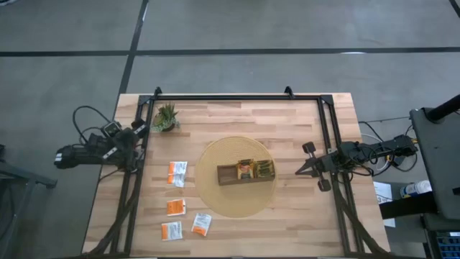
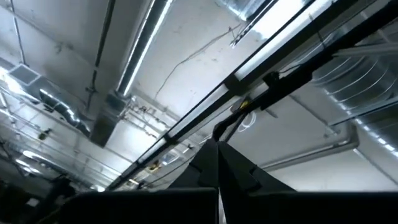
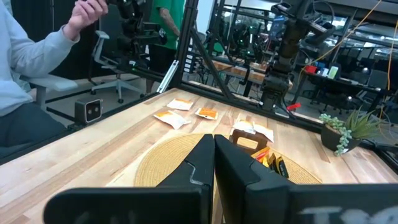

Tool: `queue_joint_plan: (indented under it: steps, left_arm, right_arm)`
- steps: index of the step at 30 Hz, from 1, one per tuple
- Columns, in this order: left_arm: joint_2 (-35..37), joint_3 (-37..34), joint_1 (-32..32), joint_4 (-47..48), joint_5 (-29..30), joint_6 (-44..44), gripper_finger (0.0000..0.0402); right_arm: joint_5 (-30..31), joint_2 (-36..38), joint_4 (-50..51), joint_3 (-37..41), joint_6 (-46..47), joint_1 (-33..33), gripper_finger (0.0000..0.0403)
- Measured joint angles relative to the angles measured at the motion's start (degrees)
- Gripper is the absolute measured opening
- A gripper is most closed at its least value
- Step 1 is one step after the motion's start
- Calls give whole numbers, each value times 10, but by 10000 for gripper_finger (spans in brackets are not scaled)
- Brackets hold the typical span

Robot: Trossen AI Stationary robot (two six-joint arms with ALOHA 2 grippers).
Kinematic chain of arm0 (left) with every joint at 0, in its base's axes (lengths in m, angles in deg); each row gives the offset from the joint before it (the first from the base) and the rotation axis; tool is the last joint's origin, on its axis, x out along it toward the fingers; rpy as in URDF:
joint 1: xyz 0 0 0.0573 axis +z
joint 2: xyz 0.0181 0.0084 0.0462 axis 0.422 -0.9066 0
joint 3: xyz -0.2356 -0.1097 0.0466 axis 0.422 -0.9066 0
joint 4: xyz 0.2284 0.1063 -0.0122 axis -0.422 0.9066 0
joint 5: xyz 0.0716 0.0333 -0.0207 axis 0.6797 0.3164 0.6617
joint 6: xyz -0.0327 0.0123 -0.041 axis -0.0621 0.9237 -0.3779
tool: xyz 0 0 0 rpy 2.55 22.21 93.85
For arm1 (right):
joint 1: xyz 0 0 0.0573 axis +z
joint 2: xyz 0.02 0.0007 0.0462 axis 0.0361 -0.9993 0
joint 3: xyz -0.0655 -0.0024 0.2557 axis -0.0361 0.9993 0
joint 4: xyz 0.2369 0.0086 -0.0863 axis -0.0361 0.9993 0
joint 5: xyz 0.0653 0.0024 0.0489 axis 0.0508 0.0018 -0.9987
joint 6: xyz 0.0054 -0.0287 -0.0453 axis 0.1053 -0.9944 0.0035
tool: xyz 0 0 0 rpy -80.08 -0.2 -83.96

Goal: Pick & Place Tea
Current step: Put the white tea bag into the left of the wooden organizer

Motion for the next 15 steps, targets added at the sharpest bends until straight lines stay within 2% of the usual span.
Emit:
queue_joint_plan:
  steps: [2,7,15]
  left_arm:
    - [0,0,0,17,-1,12,0]
    - [-1,0,-1,69,-48,-43,0]
    - [-1,0,0,71,-53,-74,0]
  right_arm:
    - [0,0,0,0,0,0,9]
    - [0,0,0,0,0,0,9]
    - [0,0,0,0,0,0,9]
